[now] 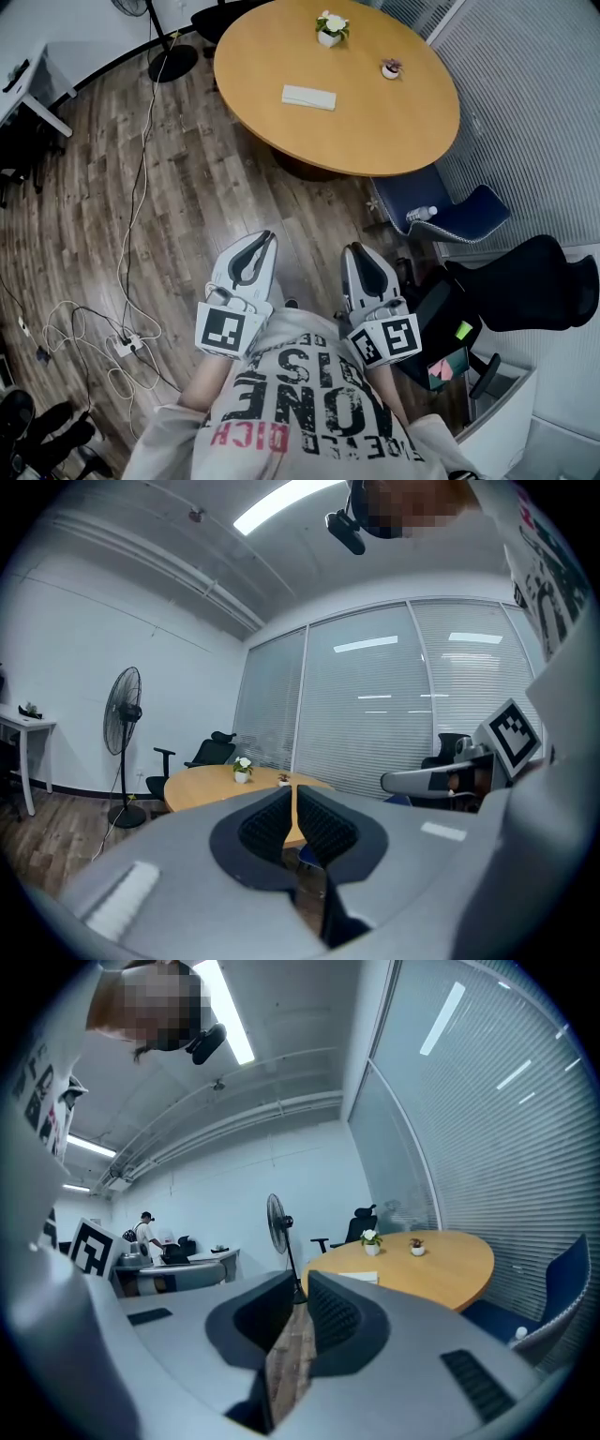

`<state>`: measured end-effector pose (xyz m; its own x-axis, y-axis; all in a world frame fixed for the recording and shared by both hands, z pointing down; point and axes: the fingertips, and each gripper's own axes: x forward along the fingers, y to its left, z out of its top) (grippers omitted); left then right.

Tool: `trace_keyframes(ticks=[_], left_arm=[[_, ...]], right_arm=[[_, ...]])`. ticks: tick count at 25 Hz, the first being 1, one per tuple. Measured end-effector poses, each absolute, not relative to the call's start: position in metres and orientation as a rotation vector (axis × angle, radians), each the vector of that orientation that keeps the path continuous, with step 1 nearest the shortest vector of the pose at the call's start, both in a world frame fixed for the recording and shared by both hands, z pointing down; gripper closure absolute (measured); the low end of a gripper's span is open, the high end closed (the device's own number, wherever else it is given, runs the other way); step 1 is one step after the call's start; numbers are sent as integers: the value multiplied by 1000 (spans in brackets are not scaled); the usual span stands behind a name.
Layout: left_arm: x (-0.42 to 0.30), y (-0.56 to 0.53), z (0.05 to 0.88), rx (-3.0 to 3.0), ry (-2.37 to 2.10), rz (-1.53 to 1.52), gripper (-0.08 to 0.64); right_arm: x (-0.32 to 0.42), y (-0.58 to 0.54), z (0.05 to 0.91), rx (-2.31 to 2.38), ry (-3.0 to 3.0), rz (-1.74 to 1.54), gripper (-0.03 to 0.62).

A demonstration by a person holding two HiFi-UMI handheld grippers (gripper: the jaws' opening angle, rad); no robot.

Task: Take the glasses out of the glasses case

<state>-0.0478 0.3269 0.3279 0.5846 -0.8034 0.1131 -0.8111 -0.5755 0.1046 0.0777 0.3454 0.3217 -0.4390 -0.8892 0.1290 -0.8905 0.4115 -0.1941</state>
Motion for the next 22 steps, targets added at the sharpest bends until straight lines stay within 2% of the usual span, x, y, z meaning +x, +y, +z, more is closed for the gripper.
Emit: trace_keyframes(ticks=[8,22], left_arm=[[-63,251,308,2701,-1278,94,544],[-116,168,321,2681,-1265,113,545]], right_arm=[[50,271,303,1703,-2630,370,572],[13,197,314,1768,-2561,406,571]])
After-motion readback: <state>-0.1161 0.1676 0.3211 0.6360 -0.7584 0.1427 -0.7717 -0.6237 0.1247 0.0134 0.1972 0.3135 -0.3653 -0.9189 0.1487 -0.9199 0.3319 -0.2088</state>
